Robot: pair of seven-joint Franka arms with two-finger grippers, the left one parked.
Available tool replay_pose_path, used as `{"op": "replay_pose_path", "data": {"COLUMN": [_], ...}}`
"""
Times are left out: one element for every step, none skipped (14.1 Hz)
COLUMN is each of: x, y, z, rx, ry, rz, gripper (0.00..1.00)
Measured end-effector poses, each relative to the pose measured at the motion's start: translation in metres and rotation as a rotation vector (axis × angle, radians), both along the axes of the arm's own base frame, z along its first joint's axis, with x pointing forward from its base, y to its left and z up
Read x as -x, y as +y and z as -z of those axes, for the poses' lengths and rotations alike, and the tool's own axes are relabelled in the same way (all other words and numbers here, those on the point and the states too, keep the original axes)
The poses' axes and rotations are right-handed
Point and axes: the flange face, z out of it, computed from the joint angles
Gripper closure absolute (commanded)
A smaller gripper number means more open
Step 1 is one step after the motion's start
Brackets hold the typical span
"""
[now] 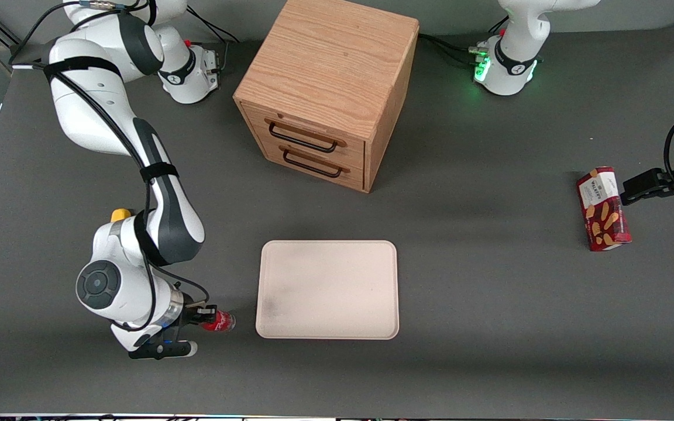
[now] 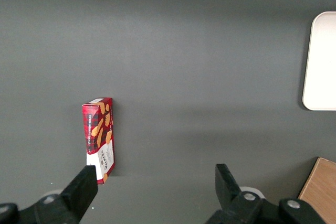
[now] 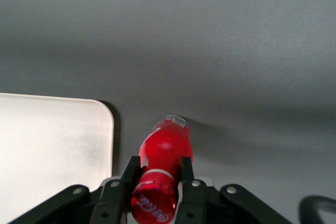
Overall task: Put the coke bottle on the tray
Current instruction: 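Lower the open right gripper around the bottle and close it, then lift the held bottle off the table with the right gripper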
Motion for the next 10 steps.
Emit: {"op": "replay_pose_path", "data": {"x": [0.001,0.002,0.004,0.007,0.012,0.017,0.023,0.029,0.035,0.041], "y": [0.0,-0.002,-0.003,-0.004,-0.004,-0.002,0.002,0.005,0.01,0.016], "z": [-0.007,-0.02,-0.038,-0.059,-0.081,-0.102,-0.123,-0.141,-0.157,-0.17], "rx": [0.014,0.036,0.053,0.061,0.062,0.059,0.054,0.048,0.04,0.031], "ry": [-0.004,-0.011,-0.019,-0.027,-0.032,-0.036,-0.043,-0.05,-0.055,-0.055], "rz": [-0.006,-0.015,-0.02,-0.022,-0.024,-0.028,-0.034,-0.04,-0.049,-0.061], "gripper": [1.0,1.0,1.0,1.0,1.0,1.0,1.0,1.0,1.0,1.0]}}
